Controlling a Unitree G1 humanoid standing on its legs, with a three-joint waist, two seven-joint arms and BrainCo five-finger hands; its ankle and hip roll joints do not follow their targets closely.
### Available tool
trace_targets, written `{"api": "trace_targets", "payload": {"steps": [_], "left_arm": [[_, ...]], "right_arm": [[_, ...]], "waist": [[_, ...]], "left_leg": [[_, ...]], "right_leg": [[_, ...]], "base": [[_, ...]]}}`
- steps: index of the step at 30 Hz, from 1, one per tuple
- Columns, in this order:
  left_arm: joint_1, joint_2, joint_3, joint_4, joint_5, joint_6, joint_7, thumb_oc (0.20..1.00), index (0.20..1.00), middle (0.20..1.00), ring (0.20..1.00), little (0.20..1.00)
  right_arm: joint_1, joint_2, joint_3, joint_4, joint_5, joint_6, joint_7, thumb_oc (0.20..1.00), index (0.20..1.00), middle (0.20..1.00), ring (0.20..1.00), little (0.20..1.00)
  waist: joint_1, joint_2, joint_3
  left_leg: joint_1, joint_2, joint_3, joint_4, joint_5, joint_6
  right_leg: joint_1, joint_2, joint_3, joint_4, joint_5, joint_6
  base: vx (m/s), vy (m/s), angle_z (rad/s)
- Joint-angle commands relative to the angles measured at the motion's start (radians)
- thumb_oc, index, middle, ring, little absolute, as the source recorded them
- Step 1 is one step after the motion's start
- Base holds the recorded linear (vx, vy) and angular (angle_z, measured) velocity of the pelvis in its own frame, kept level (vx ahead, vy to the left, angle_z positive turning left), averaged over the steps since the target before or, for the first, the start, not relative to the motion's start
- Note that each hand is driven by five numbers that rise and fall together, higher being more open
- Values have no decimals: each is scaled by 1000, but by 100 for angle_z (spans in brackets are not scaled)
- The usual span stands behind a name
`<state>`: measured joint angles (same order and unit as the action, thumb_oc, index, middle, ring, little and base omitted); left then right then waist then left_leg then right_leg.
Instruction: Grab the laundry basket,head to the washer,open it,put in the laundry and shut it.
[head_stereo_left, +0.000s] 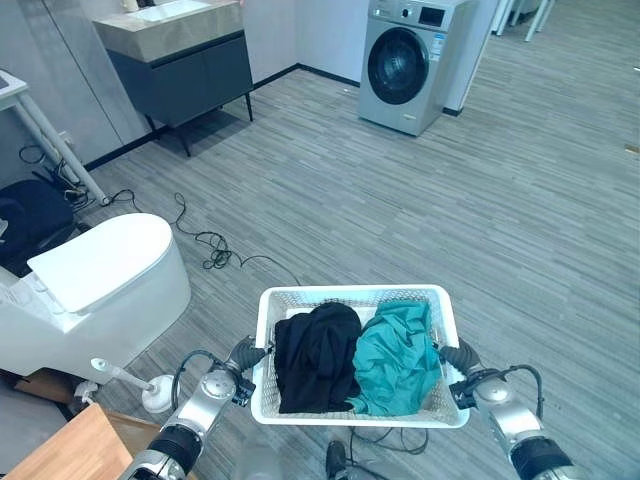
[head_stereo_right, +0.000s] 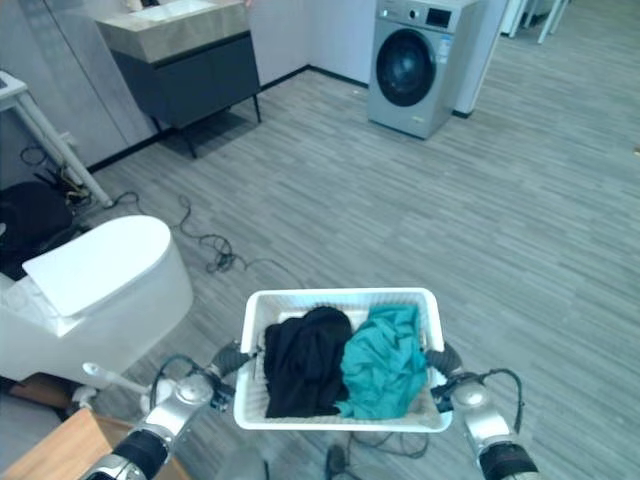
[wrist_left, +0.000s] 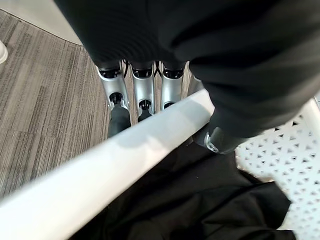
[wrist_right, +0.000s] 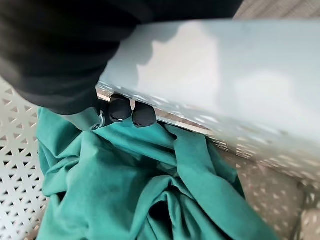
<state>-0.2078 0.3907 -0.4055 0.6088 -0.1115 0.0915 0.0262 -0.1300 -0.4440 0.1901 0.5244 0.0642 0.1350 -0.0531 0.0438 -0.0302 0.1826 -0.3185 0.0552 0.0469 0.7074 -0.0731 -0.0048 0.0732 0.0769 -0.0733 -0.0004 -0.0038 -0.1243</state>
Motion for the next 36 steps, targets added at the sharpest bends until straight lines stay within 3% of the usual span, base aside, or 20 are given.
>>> {"api": "trace_targets", "payload": {"steps": [1, 2, 3, 6, 9, 11, 13, 14, 15, 16, 18, 19, 21, 22, 24, 27, 28, 29, 31, 36], "left_arm": [[-125, 61, 11, -28, -1, -56, 50, 200, 200, 200, 200, 200], [-137, 64, 4, -28, 0, -57, 51, 200, 200, 200, 200, 200], [-140, 65, -1, -24, -8, -55, 48, 200, 200, 200, 200, 200], [-129, 71, 2, -30, -24, -56, 42, 200, 200, 200, 200, 200], [-107, 74, 12, -27, -37, -56, 39, 200, 200, 200, 200, 200], [-93, 82, 24, -21, -43, -60, 39, 200, 200, 200, 200, 200], [-85, 89, 31, -29, -40, -63, 40, 200, 200, 200, 200, 200], [-69, 100, 39, -35, -39, -64, 38, 200, 200, 200, 200, 200], [-69, 100, 39, -35, -39, -64, 38, 200, 200, 200, 200, 200], [-60, 107, 43, -37, -37, -64, 38, 200, 200, 200, 200, 200], [-48, 117, 48, -49, -33, -61, 33, 200, 200, 200, 200, 200], [-38, 123, 55, -65, -30, -57, 36, 200, 200, 200, 200, 200], [-30, 125, 68, -77, -34, -54, 37, 200, 200, 200, 200, 200], [-34, 124, 68, -76, -36, -52, 34, 200, 200, 200, 200, 200], [-40, 123, 62, -79, -34, -49, 31, 200, 200, 200, 200, 200], [-34, 120, 62, -77, -18, -49, 28, 200, 200, 200, 200, 200], [-37, 108, 64, -65, -9, -47, 31, 200, 200, 200, 200, 200], [-36, 107, 64, -64, -8, -48, 31, 200, 200, 200, 200, 200], [-31, 98, 74, -45, 10, -50, 39, 200, 200, 200, 200, 200], [-10, 96, 80, -37, 31, -50, 28, 200, 200, 200, 200, 200]], "right_arm": [[-41, -79, -63, -82, 20, -62, -51, 200, 200, 200, 200, 200], [-50, -75, -57, -77, 20, -65, -52, 200, 200, 200, 200, 200], [-80, -58, -37, -42, 30, -77, -56, 200, 200, 200, 200, 200], [-115, -22, -11, -4, 42, -89, -55, 200, 200, 200, 200, 200], [-136, 3, 13, 14, 46, -90, -46, 200, 200, 200, 200, 200], [-146, 27, 28, 16, 42, -91, -35, 200, 200, 200, 200, 200], [-139, 31, 27, 6, 37, -88, -32, 200, 200, 200, 200, 200], [-117, 42, 18, -6, 36, -95, -28, 200, 200, 200, 200, 200], [-117, 42, 18, -6, 36, -95, -28, 200, 200, 200, 200, 200], [-108, 45, 16, -9, 29, -98, -23, 200, 200, 200, 200, 200], [-85, 53, 2, -19, 27, -95, -16, 200, 200, 200, 200, 200], [-66, 58, -10, -27, 28, -94, -13, 200, 200, 200, 200, 200], [-44, 56, -19, -32, 20, -92, -9, 200, 200, 200, 200, 200], [-34, 51, -22, -20, 17, -89, -3, 200, 200, 200, 200, 200], [-19, 39, -30, -15, 25, -88, -1, 200, 200, 200, 200, 200], [9, 21, -55, -31, 47, -80, 3, 200, 200, 200, 200, 200], [19, 13, -67, -30, 55, -78, 4, 200, 200, 200, 200, 200], [20, 12, -67, -30, 55, -78, 4, 200, 200, 200, 200, 200], [14, 12, -71, -25, 57, -76, 4, 200, 200, 200, 200, 200], [12, 8, -72, -24, 46, -74, 14, 200, 200, 200, 200, 200]], "waist": [[49, 16, -11], [62, 26, -17], [98, 43, -23], [129, 47, -14], [155, 42, -15], [171, 31, -45], [175, 15, -55], [180, -24, -71], [181, -22, -74], [184, -38, -78], [169, -37, -78], [144, -12, -73], [110, 19, -61], [90, 28, -52], [51, 36, -34], [5, 27, -33], [-14, 22, -33], [-14, 28, -32], [-27, 43, -26], [-40, 50, -60]], "left_leg": [[68, -45, -15, -328, 46, 7], [66, -64, -30, -441, 85, 3], [66, -108, -88, -637, 162, -5], [19, -126, -108, -774, 220, -26], [1, -119, -110, -767, 236, -29], [36, -95, -75, -729, 283, 0], [38, -98, -67, -695, 277, 9], [57, -124, -52, -646, 236, 28], [53, -120, -52, -645, 237, 27], [69, -133, -41, -624, 204, 44], [118, -133, -35, -613, 157, 70], [182, -122, -43, -616, 116, 95], [271, -111, -65, -651, 97, 109], [316, -117, -91, -662, 81, 112], [360, -127, -130, -656, 63, 106], [428, -138, -184, -656, -6, 79], [473, -145, -223, -650, -46, 66], [477, -139, -224, -650, -51, 66], [546, -123, -249, -637, -91, 53], [650, -81, -253, -661, -120, 26]], "right_leg": [[47, -70, 1, -40, -16, 167], [58, -55, 3, -42, -26, 165], [96, -20, 18, -35, -59, 156], [159, 9, 72, -12, -114, 138], [203, 13, 111, 1, -152, 137], [244, 5, 137, 46, -203, 144], [239, -10, 132, 84, -203, 156], [231, -45, 115, 186, -115, 216], [227, -42, 117, 186, -112, 215], [195, -59, 114, 284, -17, 264], [117, -72, 100, 504, 128, 324], [41, -71, 71, 672, 187, 336], [-96, -99, 11, 791, 115, 299], [-161, -102, -1, 750, 69, 267], [-241, -81, -10, 662, 38, 254], [-246, -101, -5, 289, 10, 248], [-284, -119, 49, 100, 51, 264], [-275, -114, 46, 90, 55, 264], [-351, -144, 29, -55, 124, 298], [-337, -156, -79, -77, 161, 307]], "base": [[355, -22, -30], [555, -21, -17], [422, -13, -24], [467, 14, -36], [425, 67, -76], [685, 209, -67], [508, 158, -69], [363, 110, -18], [508, 164, -21], [288, 115, -31], [510, 232, -22], [575, 309, -9], [545, 269, -4], [429, 156, 26], [406, 48, 45], [504, -80, 104], [491, -96, 120], [488, -98, 91], [442, -90, 75], [451, -137, 38]]}}
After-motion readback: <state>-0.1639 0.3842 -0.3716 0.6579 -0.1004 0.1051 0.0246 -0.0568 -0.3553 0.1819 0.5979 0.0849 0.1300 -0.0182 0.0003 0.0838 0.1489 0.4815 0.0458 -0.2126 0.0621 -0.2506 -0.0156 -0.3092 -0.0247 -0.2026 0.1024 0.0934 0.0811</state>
